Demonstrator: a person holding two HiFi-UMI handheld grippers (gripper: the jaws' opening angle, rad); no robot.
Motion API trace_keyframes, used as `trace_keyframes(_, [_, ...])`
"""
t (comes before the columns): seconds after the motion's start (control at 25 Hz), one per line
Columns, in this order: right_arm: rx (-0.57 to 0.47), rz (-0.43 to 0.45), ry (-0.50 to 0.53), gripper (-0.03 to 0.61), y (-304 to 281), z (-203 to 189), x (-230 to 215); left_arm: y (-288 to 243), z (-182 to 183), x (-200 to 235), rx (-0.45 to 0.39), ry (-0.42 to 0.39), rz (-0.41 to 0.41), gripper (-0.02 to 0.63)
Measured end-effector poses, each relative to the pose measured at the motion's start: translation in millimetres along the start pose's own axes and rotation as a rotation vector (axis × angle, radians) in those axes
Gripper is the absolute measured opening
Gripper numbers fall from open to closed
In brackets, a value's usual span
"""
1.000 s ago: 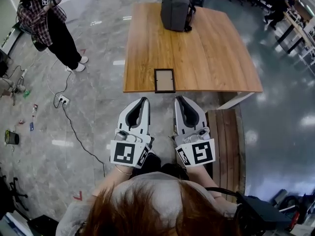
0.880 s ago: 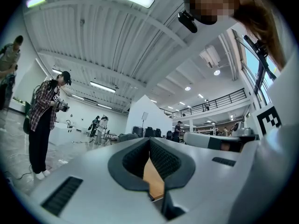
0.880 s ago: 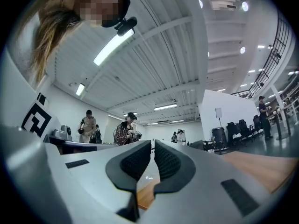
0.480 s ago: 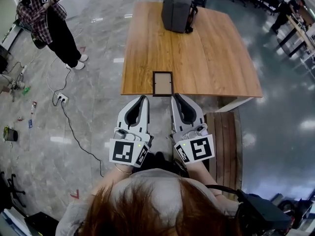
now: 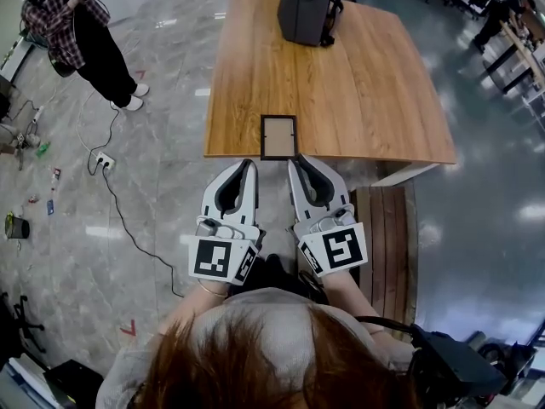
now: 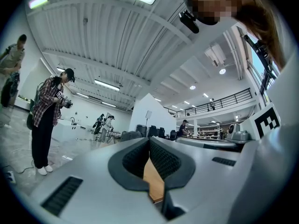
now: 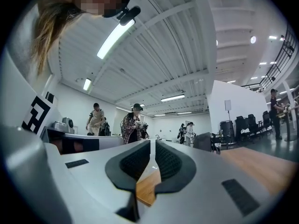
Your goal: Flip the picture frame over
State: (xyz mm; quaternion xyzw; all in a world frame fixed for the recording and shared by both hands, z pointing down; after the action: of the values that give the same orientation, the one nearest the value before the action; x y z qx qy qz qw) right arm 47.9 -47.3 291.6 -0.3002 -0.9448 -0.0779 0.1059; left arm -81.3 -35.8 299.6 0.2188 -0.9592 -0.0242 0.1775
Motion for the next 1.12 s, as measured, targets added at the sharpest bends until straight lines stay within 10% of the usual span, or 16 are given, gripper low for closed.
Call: trace_keyframes(1.12, [0.301,-0.193,-1.025,0.206,-49.1,-249.6,21.1,6.9,-70.8,48.8,0.200,0.023,0.055,0.006])
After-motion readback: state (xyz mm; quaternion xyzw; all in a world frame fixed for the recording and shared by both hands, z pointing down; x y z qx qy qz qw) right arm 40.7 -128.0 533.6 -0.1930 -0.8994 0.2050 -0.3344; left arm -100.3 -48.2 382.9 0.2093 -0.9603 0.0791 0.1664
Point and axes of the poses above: the fingertips, and each gripper's own axes: y backward along the fingers, x to its left, z out of its top, the point moved 6 cm from there along y, backward along the fingers, and after that the axes turned 11 degrees about y, right-handed, at the moved point
